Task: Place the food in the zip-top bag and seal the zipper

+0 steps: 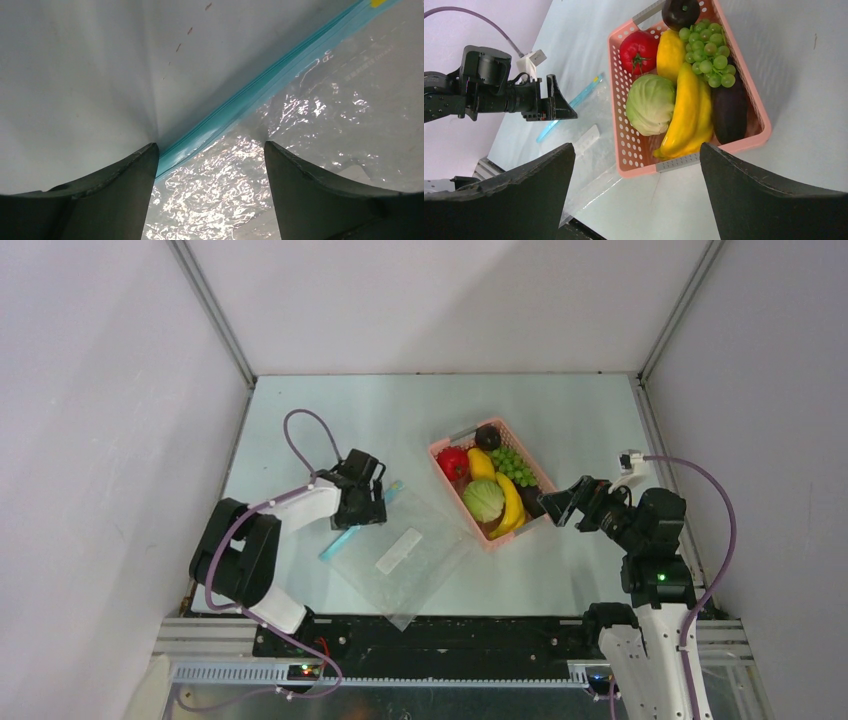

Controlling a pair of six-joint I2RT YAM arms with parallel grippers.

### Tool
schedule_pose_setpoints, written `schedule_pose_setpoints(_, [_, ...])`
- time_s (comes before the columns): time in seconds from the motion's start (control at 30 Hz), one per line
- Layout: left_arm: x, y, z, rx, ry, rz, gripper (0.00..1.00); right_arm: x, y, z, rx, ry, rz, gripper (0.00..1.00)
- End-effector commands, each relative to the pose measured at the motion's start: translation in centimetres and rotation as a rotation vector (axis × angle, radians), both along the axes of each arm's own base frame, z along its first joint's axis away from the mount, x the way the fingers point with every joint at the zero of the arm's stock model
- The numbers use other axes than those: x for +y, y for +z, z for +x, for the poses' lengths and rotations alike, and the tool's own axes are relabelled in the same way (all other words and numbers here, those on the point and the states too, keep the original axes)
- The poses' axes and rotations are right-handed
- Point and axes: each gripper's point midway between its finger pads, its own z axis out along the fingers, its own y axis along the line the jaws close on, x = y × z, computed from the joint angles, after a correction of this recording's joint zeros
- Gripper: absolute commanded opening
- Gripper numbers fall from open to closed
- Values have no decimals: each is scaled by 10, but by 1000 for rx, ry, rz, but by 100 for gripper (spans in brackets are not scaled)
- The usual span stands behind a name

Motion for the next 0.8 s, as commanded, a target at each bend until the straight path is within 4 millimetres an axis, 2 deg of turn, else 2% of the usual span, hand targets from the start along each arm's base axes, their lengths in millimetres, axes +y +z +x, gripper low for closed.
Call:
schedule_pose_setpoints(0.0, [7, -7, -14, 34, 42, 47, 80, -2, 1, 1, -13, -11, -13, 100])
schedule_pose_setpoints(0.07, [6, -8, -14, 34, 41, 52, 73, -2, 1, 1, -11, -14, -12, 100])
schedule_pose_setpoints(0.17, [1, -10, -14, 33, 35, 43, 55, -5, -1, 2, -1, -31, -14, 100])
schedule_pose_setpoints(0.2, [-2, -12, -15, 38, 30, 41, 45, -6, -2, 2, 3, -41, -16, 100])
schedule_pose_setpoints(0.3, [-6, -14, -13, 41, 19, 40, 27, -11, -4, 5, 10, -76, -20, 100])
schedule_pose_setpoints(0.33, [-7, -15, -13, 44, 17, 42, 15, -12, -4, 5, 10, -81, -20, 100])
schedule_pose_setpoints(0.4, [-7, -14, -12, 44, 15, 49, 2, -13, -4, 5, 9, -88, -21, 100])
schedule_pose_setpoints(0.5, [-7, -5, -7, 22, 15, 56, 0, -13, -3, 4, 6, -89, -20, 100])
schedule_pose_setpoints(0.57, [-7, 8, -1, -17, 22, 53, 0, -12, -1, 4, 4, -86, -11, 100])
schedule_pose_setpoints(0.63, [-6, 30, 6, -79, 36, 46, 0, -10, 1, 4, 4, -86, 9, 100])
schedule_pose_setpoints(0.7, [2, 70, 15, -190, 69, 51, 0, -7, 5, 5, -5, -71, 25, 100])
schedule_pose_setpoints(0.73, [4, 83, 18, -227, 80, 52, 0, -2, 7, 3, -14, -36, 29, 100])
schedule_pose_setpoints(0.77, [10, 109, 23, -301, 105, 56, 0, 1, 11, 2, -31, -21, 35, 100])
